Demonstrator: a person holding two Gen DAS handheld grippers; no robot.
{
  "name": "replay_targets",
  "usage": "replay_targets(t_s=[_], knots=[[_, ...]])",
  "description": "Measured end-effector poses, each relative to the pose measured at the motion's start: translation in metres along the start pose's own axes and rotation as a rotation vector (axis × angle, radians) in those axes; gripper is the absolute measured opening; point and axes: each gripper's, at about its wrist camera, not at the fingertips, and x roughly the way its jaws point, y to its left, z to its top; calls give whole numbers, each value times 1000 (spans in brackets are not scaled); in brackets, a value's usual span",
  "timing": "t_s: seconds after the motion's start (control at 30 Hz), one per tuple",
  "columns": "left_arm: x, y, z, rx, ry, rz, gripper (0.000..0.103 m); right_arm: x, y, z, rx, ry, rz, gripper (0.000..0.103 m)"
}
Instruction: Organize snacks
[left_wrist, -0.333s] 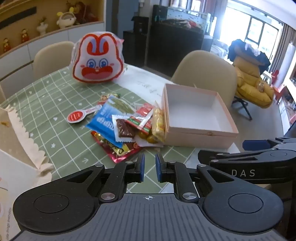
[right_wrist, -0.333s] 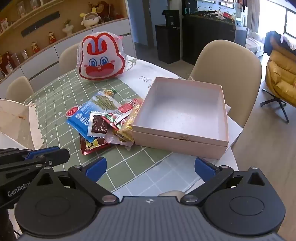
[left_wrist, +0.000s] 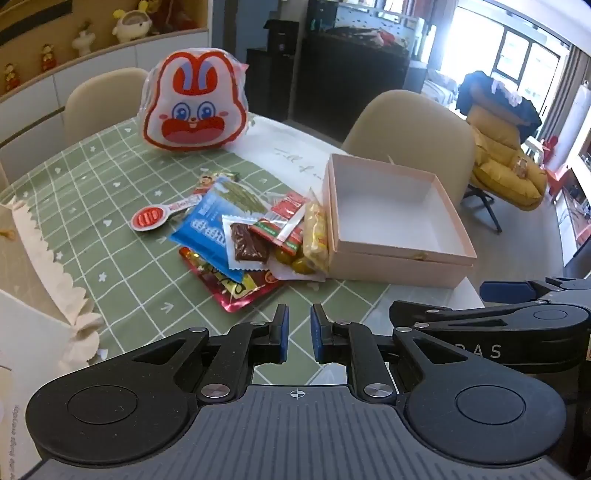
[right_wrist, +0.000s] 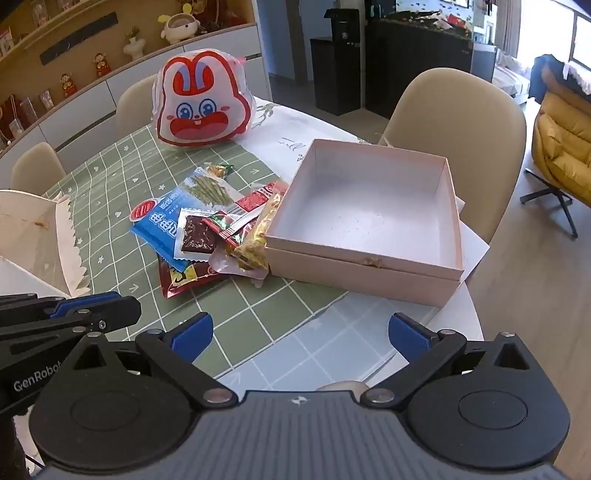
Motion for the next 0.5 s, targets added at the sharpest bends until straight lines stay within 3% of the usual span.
replay_targets(t_s=[0.5], knots=[[0, -2, 0, -1, 9, -7, 17, 1, -1, -1, 13, 14, -2, 102]])
